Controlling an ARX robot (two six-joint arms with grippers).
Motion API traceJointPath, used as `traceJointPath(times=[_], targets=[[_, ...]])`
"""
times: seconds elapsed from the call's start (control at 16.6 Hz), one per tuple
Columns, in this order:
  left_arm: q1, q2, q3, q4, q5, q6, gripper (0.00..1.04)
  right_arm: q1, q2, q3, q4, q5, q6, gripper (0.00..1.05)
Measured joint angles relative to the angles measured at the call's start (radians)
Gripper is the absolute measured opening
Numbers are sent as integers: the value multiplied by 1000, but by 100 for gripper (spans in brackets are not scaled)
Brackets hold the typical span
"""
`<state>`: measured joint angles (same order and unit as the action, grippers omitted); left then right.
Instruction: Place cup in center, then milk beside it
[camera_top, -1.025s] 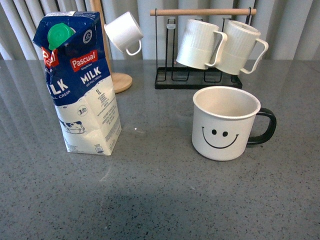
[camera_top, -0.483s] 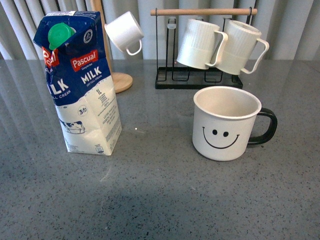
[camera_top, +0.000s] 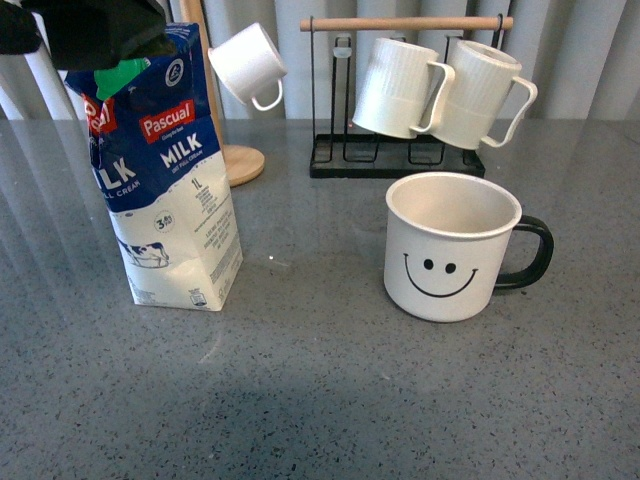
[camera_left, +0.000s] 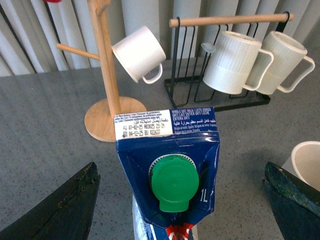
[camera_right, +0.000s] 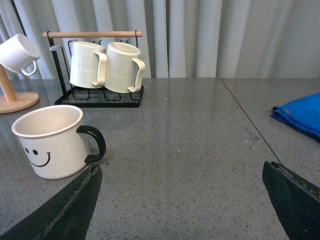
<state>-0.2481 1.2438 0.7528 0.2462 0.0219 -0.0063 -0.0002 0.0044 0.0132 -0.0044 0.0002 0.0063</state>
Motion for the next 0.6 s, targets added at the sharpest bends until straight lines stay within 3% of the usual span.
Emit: traceJointPath(times=[0.48, 0.6], targets=[[15, 174, 24, 63, -16, -45, 98, 0, 0, 0, 0, 0, 0, 98], [7, 175, 29, 70, -29, -46, 76, 0, 0, 0, 0, 0, 0, 98]])
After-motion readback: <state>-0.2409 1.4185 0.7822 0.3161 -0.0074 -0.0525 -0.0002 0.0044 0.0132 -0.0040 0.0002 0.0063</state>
